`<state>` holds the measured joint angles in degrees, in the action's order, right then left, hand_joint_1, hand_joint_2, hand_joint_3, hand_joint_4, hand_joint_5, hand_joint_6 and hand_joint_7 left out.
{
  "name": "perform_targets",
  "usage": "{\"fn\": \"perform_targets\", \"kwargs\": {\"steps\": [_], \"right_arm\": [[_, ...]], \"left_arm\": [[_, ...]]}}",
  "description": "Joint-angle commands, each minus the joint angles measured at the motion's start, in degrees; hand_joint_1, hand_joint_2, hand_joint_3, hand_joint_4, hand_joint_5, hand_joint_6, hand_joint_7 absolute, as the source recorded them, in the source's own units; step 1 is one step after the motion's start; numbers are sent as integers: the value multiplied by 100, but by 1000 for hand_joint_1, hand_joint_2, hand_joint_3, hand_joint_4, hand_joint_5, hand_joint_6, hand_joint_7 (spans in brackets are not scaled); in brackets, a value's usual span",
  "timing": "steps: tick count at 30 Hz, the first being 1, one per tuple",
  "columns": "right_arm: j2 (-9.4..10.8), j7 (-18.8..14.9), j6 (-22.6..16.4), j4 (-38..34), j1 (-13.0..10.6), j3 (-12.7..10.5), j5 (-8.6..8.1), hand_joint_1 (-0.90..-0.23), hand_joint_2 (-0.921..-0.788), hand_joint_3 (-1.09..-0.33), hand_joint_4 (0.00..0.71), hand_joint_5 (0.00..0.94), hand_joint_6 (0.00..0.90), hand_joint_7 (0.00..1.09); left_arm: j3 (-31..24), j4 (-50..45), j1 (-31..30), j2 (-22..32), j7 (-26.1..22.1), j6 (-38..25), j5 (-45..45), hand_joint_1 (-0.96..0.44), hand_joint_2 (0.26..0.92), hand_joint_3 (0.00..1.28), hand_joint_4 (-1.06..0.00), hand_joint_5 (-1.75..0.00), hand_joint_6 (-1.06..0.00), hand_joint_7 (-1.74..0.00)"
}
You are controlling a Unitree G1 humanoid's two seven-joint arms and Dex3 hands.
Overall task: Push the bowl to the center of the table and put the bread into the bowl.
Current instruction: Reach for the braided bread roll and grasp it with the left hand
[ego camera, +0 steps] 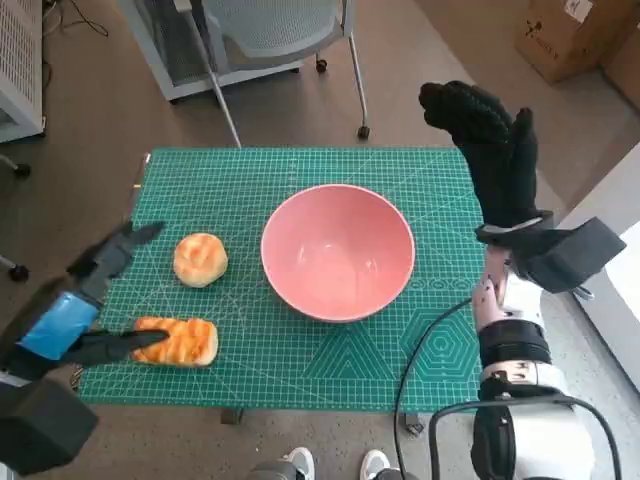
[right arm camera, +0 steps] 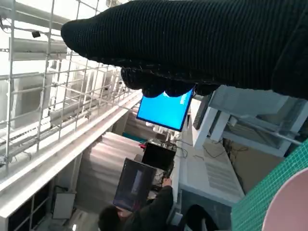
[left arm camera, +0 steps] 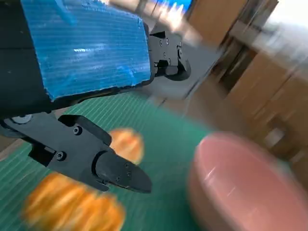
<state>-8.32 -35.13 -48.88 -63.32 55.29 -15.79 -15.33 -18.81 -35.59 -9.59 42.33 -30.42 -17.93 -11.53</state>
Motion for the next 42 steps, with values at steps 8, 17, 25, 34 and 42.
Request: {"fn": "perform_targets", "kwargs": {"steps": [8, 17, 25, 34, 42], "right_arm": [[98, -12, 20, -92, -22, -19, -54, -552, -921, -632, 299, 2, 478, 10], [85, -31, 52, -87, -36, -43, -80, -560, -921, -619, 303, 3, 480, 8], [78, -41, 75, -57, -71, -55, -99, -559, -921, -617, 305, 2, 480, 7], [65, -93, 110, -7, -113, -61, -135, -555, -921, -613, 310, 4, 481, 6], [52, -152, 148, 13, -123, -73, -178, -554, -921, -606, 319, 6, 480, 4]], "left_arm": [[1068, 450, 268, 673, -603, -806, -643, -5, 749, 7, -124, -1, -264, -38], [1651, 1034, 518, 604, -492, -849, -1073, -41, 756, 7, -135, -2, -267, -15], [2175, 1645, 835, 500, -472, -934, -1338, -83, 761, 7, -127, 0, -261, -5], [2715, 2653, 1211, 289, -42, -551, -1703, -44, 783, 14, -194, -21, -315, -22], [3017, 3030, 1295, 192, 262, -353, -2050, 63, 900, 80, -499, -46, -545, -46]]}}
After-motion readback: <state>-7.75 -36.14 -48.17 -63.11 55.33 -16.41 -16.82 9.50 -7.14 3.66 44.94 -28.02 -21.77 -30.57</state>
